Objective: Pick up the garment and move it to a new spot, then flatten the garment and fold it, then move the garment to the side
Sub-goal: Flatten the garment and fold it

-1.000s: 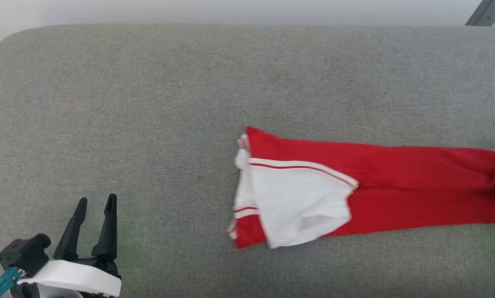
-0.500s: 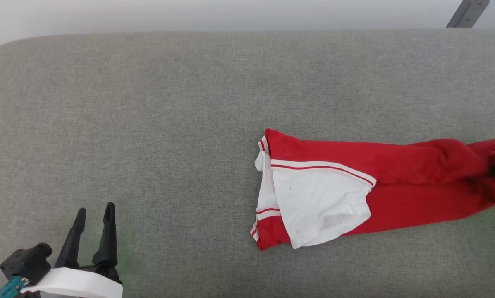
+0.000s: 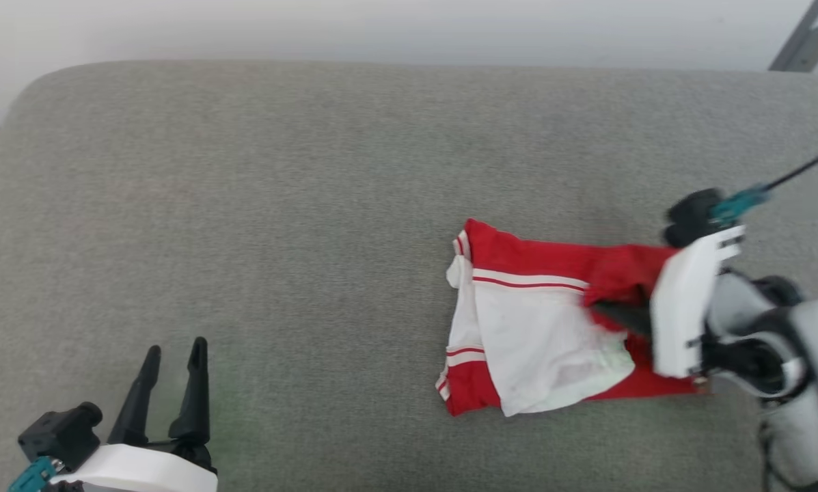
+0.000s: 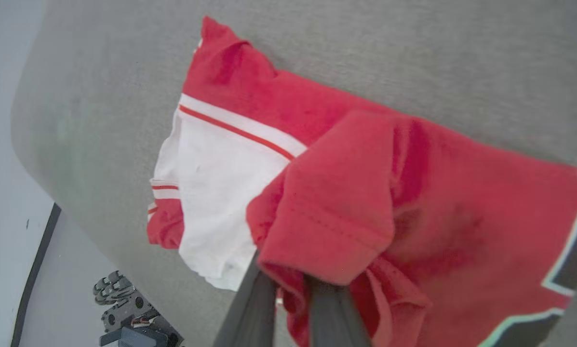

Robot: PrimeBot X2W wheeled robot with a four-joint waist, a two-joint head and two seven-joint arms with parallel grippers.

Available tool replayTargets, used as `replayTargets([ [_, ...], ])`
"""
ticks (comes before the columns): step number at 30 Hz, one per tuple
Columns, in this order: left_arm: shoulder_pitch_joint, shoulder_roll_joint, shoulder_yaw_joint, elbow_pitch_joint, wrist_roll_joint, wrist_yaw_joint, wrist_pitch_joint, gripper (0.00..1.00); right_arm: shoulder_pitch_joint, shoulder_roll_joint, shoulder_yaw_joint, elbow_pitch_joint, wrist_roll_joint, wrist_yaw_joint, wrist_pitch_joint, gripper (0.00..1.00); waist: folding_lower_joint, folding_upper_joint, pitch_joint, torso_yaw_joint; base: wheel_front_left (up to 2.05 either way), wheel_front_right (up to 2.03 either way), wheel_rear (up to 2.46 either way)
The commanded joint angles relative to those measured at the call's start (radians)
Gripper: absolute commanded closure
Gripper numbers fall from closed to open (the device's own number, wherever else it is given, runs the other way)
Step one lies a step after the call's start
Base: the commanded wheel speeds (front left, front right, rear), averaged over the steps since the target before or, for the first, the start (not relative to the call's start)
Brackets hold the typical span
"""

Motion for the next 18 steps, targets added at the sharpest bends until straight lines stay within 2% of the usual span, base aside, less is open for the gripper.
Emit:
replayTargets([
  [1, 0.005, -0.003, -0.003, 0.000, -0.009, -0.003, -0.005, 0.00, 0.003, 0.016, 0.010, -0.005, -0.007, -0.001, -0.001, 1.00, 0.0000, 0.0000, -0.006, 0.016, 0.00, 0.00, 0.00],
  [6, -0.009, -0.002, -0.032, 0.012, -0.025, -0.004, -0.005, 0.00, -0.021, 0.076, 0.080, 0.009, -0.022, -0.001, 0.000, 1.00, 0.0000, 0.0000, -0.013, 0.057, 0.00, 0.00, 0.00],
  [15, -0.024, -0.007, -0.056, 0.030, -0.040, -0.004, -0.005, 0.00, -0.061, 0.139, 0.152, 0.107, -0.045, -0.001, -0.058, 1.00, 0.0000, 0.0000, -0.024, 0.111, 0.00, 0.00, 0.00],
  [16, -0.024, -0.007, -0.057, 0.031, -0.040, -0.004, -0.005, 0.00, -0.068, 0.142, 0.156, 0.117, -0.048, -0.001, -0.068, 0.83, 0.0000, 0.0000, -0.025, 0.114, 0.00, 0.00, 0.00],
  [17, -0.023, -0.006, -0.061, 0.032, -0.043, -0.004, -0.005, 0.00, -0.075, 0.148, 0.168, 0.138, -0.048, -0.001, -0.082, 0.00, 0.0000, 0.0000, -0.027, 0.117, 0.00, 0.00, 0.00],
  [18, -0.023, -0.006, -0.063, 0.033, -0.044, -0.004, -0.005, 0.00, -0.078, 0.151, 0.171, 0.146, -0.045, -0.001, -0.085, 0.00, 0.0000, 0.0000, -0.029, 0.118, 0.00, 0.00, 0.00],
])
